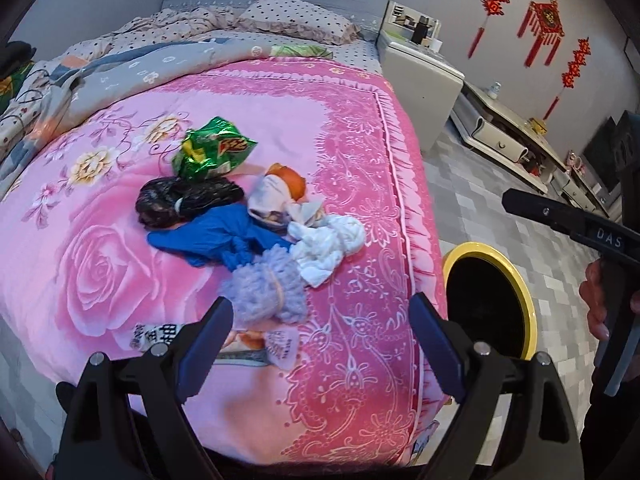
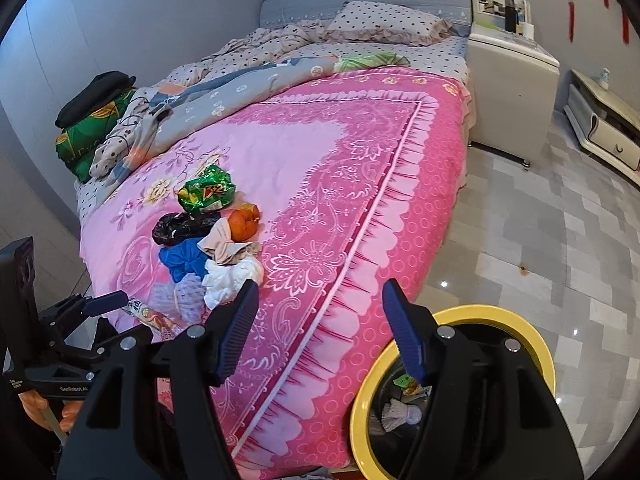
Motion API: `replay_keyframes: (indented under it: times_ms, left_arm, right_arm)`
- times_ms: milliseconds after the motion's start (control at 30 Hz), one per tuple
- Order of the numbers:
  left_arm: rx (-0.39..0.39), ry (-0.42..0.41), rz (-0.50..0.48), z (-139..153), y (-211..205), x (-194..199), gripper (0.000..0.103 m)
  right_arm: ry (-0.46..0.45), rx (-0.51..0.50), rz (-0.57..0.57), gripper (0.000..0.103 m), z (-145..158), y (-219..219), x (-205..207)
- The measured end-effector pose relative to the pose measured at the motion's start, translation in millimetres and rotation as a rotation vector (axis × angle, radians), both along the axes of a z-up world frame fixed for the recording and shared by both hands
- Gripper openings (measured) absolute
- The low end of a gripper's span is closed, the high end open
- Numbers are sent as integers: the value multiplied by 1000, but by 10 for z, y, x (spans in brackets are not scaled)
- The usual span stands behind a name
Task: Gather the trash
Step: 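Move both tools back over the trash pile on the bed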
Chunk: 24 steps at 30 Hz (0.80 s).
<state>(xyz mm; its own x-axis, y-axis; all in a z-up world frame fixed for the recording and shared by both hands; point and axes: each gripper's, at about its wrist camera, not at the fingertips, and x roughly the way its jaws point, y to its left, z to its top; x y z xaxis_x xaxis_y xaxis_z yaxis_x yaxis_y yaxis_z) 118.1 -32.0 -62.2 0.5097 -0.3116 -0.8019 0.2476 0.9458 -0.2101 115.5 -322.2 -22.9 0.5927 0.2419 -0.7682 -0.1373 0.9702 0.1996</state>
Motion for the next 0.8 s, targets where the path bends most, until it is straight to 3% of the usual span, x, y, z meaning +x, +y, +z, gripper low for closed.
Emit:
replay_keyframes:
  times_ms: [467,800]
  left_arm:
    - [-59,169,279,-201,718,-43,86]
    - [-166,289,464,-527,1005,-3,86]
  right_arm:
    - [17,59,232,71,33,1063,862]
    - [101,42,304,76,-322,1757,1758]
